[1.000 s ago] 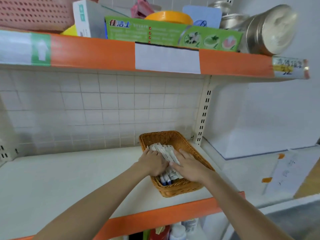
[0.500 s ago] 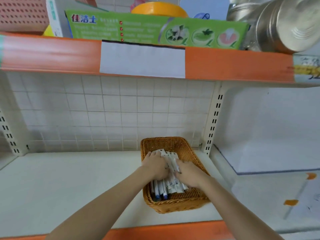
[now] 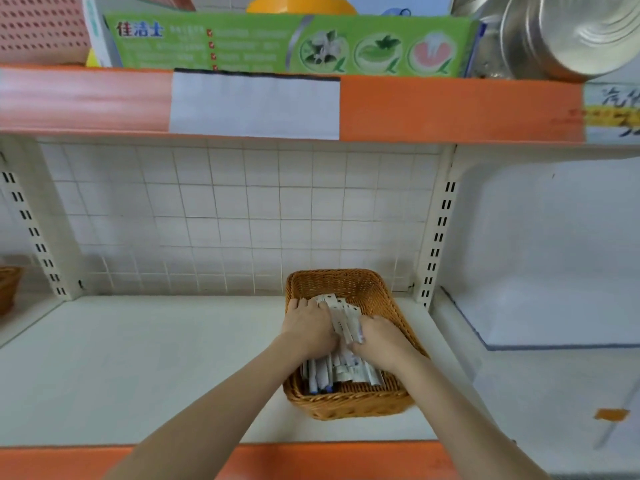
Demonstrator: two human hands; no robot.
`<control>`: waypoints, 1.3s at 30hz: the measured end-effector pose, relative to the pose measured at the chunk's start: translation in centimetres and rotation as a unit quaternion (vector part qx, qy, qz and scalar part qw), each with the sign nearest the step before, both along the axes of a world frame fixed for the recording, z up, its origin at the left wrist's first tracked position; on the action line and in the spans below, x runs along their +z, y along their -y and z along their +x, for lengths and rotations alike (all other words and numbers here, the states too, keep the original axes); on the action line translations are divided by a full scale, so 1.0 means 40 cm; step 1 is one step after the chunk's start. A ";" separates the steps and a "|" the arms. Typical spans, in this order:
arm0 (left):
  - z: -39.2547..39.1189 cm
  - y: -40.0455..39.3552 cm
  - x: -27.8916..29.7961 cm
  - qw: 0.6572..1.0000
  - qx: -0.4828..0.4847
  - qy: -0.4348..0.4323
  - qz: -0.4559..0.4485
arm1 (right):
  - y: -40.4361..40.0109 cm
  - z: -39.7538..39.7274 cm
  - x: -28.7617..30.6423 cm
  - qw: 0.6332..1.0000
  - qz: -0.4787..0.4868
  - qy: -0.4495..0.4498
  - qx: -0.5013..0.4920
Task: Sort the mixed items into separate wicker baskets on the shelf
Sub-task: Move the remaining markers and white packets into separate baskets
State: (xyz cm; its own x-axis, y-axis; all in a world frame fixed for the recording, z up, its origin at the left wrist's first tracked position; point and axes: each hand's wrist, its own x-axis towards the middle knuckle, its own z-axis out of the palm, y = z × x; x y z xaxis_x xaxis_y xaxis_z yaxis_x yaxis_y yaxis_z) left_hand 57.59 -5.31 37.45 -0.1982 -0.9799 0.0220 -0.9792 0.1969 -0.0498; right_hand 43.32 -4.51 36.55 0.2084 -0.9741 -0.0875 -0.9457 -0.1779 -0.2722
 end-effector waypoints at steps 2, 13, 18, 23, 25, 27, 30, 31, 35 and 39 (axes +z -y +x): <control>0.003 0.000 0.002 1.000 -0.003 -0.005 0.000 | -0.004 -0.001 0.001 1.000 -0.008 0.018 0.009; 0.012 -0.002 0.007 0.996 -0.006 -0.090 -0.026 | -0.016 0.007 0.008 0.999 -0.011 0.039 -0.011; 0.016 0.009 -0.006 0.989 0.001 -0.141 -0.045 | -0.020 0.010 0.012 0.998 -0.034 0.044 -0.028; 0.012 0.010 -0.014 0.991 -0.005 -0.125 -0.038 | -0.023 0.006 0.015 0.997 -0.047 0.049 -0.032; 0.010 0.004 -0.014 0.993 -0.008 -0.104 -0.046 | -0.028 0.006 0.015 0.997 -0.047 0.058 -0.035; 0.009 0.000 -0.012 0.996 -0.004 -0.078 -0.050 | -0.031 0.006 0.015 0.996 -0.041 0.072 -0.037; 0.004 -0.007 -0.007 0.998 -0.006 -0.015 -0.052 | -0.032 0.006 0.016 0.996 -0.038 0.069 -0.034; 0.002 -0.009 -0.005 0.999 -0.010 0.002 -0.050 | -0.033 0.005 0.017 0.996 -0.038 0.068 -0.033; 0.000 -0.011 0.003 0.999 -0.007 0.019 -0.038 | -0.031 0.005 0.014 0.997 -0.033 0.065 -0.030; 0.003 -0.012 0.006 0.998 -0.003 -0.025 -0.053 | -0.028 0.007 0.012 0.997 -0.031 0.071 -0.028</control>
